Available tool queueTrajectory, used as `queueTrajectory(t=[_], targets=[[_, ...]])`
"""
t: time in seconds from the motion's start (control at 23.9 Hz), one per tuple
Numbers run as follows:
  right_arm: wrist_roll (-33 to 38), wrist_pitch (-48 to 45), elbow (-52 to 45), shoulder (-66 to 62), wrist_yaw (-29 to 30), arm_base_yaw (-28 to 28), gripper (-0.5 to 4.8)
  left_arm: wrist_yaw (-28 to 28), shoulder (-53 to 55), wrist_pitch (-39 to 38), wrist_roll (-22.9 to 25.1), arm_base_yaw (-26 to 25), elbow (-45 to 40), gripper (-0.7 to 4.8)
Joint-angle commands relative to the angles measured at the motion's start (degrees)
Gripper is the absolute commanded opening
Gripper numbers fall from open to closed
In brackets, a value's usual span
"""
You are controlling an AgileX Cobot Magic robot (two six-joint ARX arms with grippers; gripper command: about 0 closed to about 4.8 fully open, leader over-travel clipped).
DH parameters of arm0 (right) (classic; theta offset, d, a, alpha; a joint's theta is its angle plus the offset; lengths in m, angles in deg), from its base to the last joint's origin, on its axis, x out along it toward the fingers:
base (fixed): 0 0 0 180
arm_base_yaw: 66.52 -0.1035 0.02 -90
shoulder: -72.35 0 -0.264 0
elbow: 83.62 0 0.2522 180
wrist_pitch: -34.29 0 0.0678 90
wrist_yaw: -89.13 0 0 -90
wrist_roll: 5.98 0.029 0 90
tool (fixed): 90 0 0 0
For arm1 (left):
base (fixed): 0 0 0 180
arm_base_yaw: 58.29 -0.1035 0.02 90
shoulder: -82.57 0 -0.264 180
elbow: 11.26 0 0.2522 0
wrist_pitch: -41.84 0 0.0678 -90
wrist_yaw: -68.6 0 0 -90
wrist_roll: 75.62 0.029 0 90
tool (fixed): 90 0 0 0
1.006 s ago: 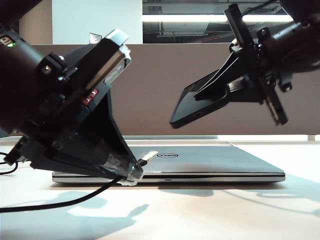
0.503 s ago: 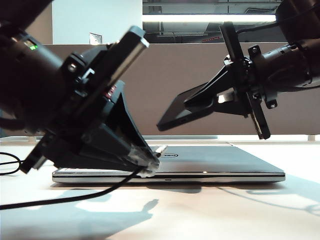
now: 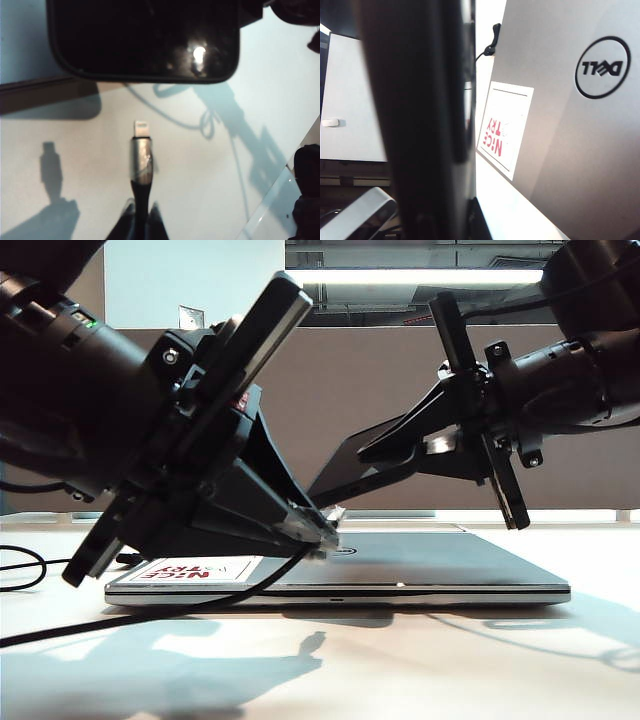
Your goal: Pick up the charging cable and the phone, plug the charging cable into the charging port on the phone, and finally place them back on the table.
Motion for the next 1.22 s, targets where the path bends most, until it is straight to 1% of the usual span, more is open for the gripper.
queueTrajectory(t=[0.04,0.21,0.42,0.92,1.05,1.22], targets=[[1.0,-2.8,0.4,0.4,0.5,0.0,-0.05,-0.1,0.5,1.6,-1.9,0.0,0.1,-0.07],[1.6,-2.2,0.4,0.4,0.5,0.0,-0.05,-0.1,1.0,3.1,-1.9,0.0,0.1,-0.07],[1.8,0.3,0.4,0.4,0.7,-0.1,-0.05,-0.1,1.0,3.3,-1.9,0.0,0.1,-0.07],[2.0,0.2,0.4,0.4,0.5,-1.4,-0.05,-0.1,1.2,4.1,-1.9,0.0,0.1,-0.06],[1.9,0.2,0.4,0.4,-0.7,-1.4,-0.05,-0.1,1.2,4.1,-1.9,0.0,0.1,-0.06],[1.7,0.2,0.4,0.4,-0.8,-1.4,-0.05,-0.1,1.2,4.1,-1.9,0.0,0.1,-0.07]])
